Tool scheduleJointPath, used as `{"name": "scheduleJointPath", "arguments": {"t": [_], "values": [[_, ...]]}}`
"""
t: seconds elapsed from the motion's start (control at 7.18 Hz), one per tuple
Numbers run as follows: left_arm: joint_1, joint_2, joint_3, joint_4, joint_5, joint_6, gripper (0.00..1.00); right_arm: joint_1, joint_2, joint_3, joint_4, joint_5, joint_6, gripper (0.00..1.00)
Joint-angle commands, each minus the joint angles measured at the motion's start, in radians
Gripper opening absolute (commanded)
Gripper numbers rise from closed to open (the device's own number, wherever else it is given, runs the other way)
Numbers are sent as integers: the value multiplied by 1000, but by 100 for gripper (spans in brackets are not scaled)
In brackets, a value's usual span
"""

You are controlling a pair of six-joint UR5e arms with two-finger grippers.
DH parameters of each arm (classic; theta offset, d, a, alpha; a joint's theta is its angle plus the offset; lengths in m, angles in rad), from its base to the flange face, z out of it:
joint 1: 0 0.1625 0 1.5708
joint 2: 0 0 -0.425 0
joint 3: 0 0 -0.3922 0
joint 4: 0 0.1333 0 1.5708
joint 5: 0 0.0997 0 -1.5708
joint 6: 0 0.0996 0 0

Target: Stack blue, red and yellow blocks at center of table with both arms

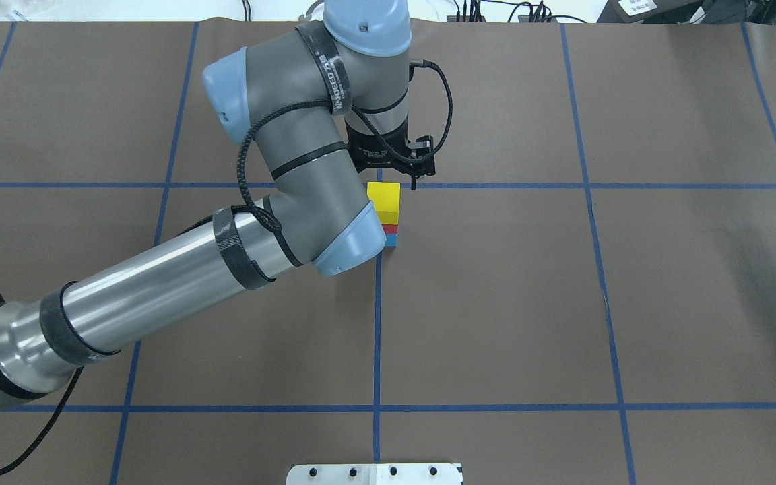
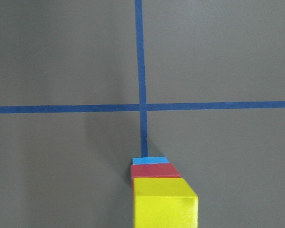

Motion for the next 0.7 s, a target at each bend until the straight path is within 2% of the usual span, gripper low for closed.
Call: {"name": "scheduleJointPath", "arguments": {"t": [0.0, 0.14, 0.28, 0.42, 0.56], "values": [[-68, 319, -372, 63, 4, 182, 100, 16, 5, 21, 0, 0, 4, 100], [-156, 451, -447, 61, -4, 348, 100, 42, 5, 46, -2, 8, 2, 100], [-268, 564, -457, 32, -7, 508, 100, 70, 2, 62, -20, 34, 2, 100], [-407, 680, -420, -29, -59, 696, 100, 105, 5, 65, -41, 70, 2, 100], [-551, 748, -309, -104, -174, 862, 100, 127, 3, 67, -49, 78, 1, 100]]}}
